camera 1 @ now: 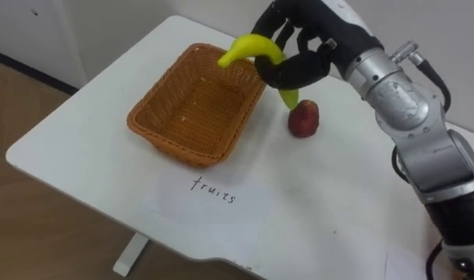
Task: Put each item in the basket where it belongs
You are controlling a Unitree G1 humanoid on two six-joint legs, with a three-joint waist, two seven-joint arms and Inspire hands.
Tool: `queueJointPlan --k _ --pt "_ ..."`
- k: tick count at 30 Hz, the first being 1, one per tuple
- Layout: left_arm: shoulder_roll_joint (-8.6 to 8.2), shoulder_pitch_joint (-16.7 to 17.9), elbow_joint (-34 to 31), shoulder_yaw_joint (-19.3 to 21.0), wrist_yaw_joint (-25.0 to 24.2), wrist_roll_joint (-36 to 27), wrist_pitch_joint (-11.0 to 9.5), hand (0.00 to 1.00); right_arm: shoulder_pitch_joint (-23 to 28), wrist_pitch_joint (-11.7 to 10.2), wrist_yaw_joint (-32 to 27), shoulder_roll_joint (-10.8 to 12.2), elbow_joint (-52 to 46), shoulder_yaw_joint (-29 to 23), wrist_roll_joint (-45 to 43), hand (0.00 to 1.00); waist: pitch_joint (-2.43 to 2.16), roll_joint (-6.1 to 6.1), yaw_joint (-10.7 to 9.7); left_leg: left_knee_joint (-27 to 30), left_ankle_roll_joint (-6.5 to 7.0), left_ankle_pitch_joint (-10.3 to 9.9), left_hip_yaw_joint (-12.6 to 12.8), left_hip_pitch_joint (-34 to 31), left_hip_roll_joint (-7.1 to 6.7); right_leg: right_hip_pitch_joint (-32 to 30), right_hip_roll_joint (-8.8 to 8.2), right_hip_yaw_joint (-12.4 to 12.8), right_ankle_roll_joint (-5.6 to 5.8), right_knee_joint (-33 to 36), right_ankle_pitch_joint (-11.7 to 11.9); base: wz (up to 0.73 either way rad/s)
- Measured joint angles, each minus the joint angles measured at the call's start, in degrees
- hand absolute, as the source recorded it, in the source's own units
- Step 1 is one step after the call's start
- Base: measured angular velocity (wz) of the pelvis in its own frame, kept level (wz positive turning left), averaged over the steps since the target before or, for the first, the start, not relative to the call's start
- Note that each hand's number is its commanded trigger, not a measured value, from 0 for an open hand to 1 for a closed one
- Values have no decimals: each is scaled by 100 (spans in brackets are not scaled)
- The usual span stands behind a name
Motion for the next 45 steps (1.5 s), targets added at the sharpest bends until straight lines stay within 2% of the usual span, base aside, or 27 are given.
queueJointPlan --k 7,12,18,23,27,30,34,37,45 --pt "-13 30 -10 -2 -33 0 10 0 -183 -1 -353 299 388 173 13 100 2 2 80 32 21 12 -90 -29 -56 14 -48 -42 43 1 -27 6" --pt "-14 52 30 -4 -54 107 10 0 -210 -64 -505 402 643 177 4 100 1 -1 177 35 24 14 -131 -45 -61 22 -54 -98 49 8 -30 5" --pt "-10 63 40 -3 -256 201 42 0 -210 -63 -551 417 687 461 45 100 5 2 278 26 24 14 -160 -54 -62 22 -52 -122 51 3 -32 2" --pt "-11 39 81 -3 -312 353 42 0 -210 -69 -616 419 686 609 108 100 2 -16 280 27 31 18 -271 -98 -93 12 -46 -136 65 3 -40 11" --pt "-11 48 79 12 -321 379 29 0 -209 -127 -747 419 685 614 225 100 -25 -82 288 28 61 36 -339 -108 -148 17 -88 -127 111 -2 -71 9" --pt "-3 21 78 14 -321 381 -20 0 -209 -173 -843 419 686 616 256 100 -17 -109 287 31 78 48 -353 -99 -167 17 -105 -78 111 -2 -71 6" --pt "5 10 72 6 -321 484 -50 0 -209 -247 -992 422 687 624 279 100 22 -149 294 28 79 49 -366 -99 -167 29 -130 -40 112 -7 -72 0" --pt "6 9 58 3 -320 495 -57 0 -209 -332 -1183 450 730 678 272 100 35 -144 296 26 79 48 -357 -99 -165 48 -132 -36 122 -7 -77 0" --pt "6 151 62 1 -318 524 -53 0 -208 -334 -1301 520 737 833 -62 100 34 -144 306 -32 75 48 -348 -119 -158 18 -86 -41 125 -5 -79 0"
